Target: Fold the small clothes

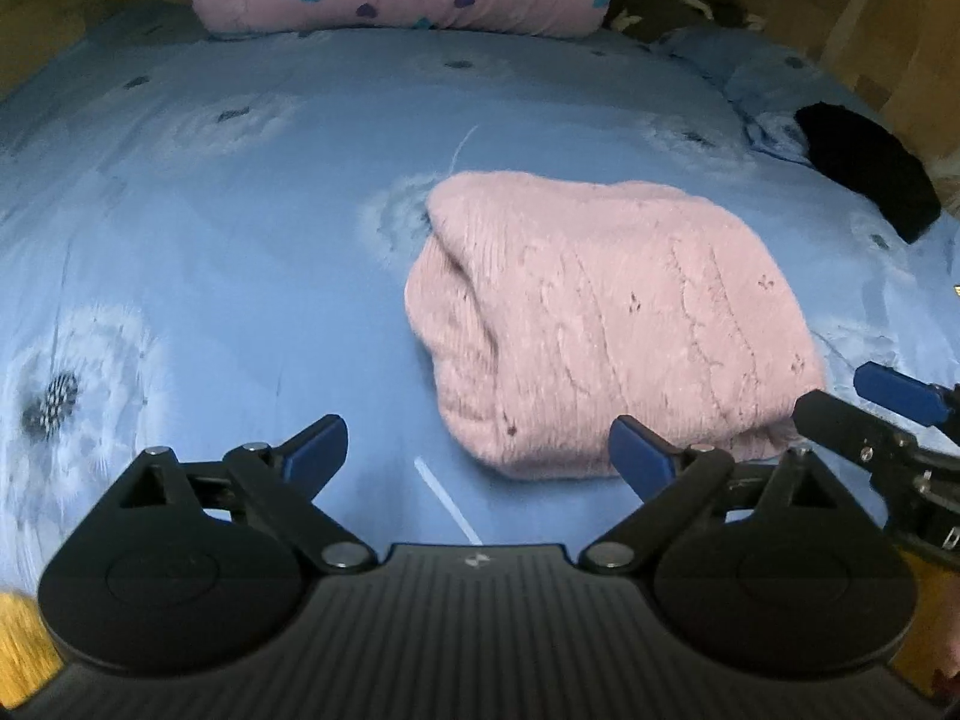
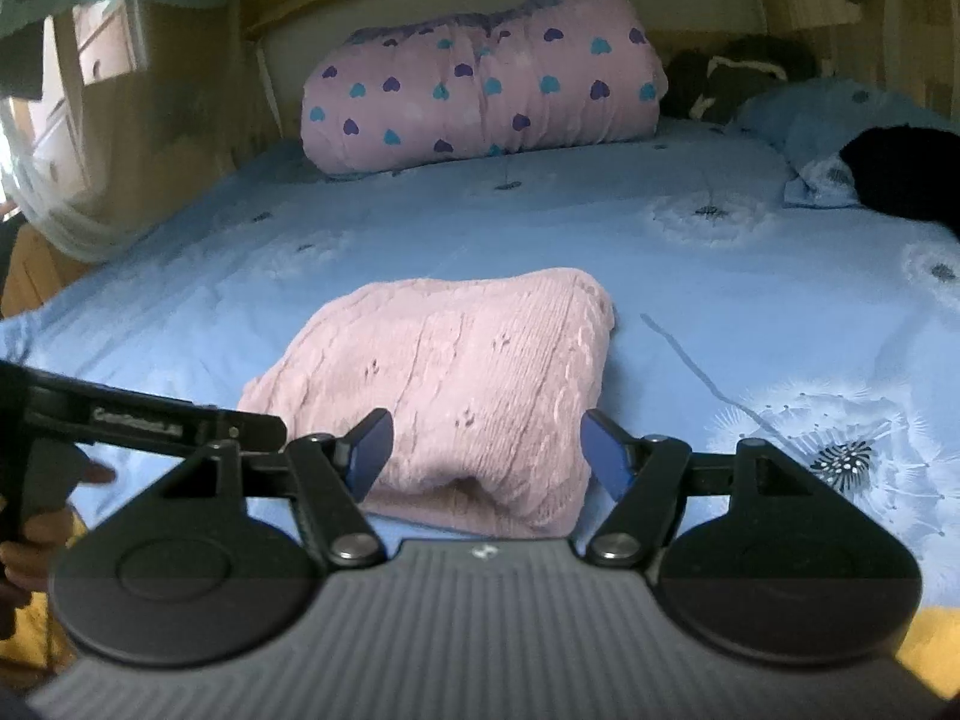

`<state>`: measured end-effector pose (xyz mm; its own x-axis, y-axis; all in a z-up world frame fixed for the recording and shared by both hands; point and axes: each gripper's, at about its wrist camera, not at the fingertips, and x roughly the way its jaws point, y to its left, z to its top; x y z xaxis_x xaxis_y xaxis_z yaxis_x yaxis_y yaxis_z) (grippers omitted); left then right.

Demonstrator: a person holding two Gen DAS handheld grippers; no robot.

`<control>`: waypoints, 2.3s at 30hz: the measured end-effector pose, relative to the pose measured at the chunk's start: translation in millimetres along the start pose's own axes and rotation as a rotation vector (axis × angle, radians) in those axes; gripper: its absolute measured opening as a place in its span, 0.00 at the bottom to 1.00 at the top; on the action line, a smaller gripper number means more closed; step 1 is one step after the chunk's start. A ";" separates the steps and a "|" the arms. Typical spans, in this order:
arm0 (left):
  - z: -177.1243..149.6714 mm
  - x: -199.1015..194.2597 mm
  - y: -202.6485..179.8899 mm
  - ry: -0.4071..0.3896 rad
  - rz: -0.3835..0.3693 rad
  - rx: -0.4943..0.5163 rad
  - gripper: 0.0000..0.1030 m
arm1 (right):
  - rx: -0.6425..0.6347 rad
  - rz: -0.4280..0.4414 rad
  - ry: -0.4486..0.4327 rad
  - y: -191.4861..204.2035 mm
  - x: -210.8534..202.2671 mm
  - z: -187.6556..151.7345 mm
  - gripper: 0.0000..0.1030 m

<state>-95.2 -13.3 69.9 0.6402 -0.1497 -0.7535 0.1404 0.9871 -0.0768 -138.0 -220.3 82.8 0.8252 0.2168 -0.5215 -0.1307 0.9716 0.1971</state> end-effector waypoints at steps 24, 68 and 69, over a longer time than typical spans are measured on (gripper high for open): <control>-23.6 32.6 -27.1 0.078 0.065 0.013 0.97 | -0.036 -0.056 0.031 8.1 11.8 -33.3 0.75; -27.5 36.4 -36.3 0.088 0.083 0.029 0.97 | -0.007 -0.055 0.037 6.8 14.0 -33.6 0.75; -27.7 36.3 -36.6 0.088 0.085 0.030 0.97 | -0.007 -0.056 0.038 7.2 14.0 -33.8 0.75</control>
<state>-98.0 -53.2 27.2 0.5825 -0.0585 -0.8107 0.1119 0.9937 0.0088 -145.9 -207.0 48.9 0.8101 0.1658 -0.5623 -0.0890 0.9828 0.1616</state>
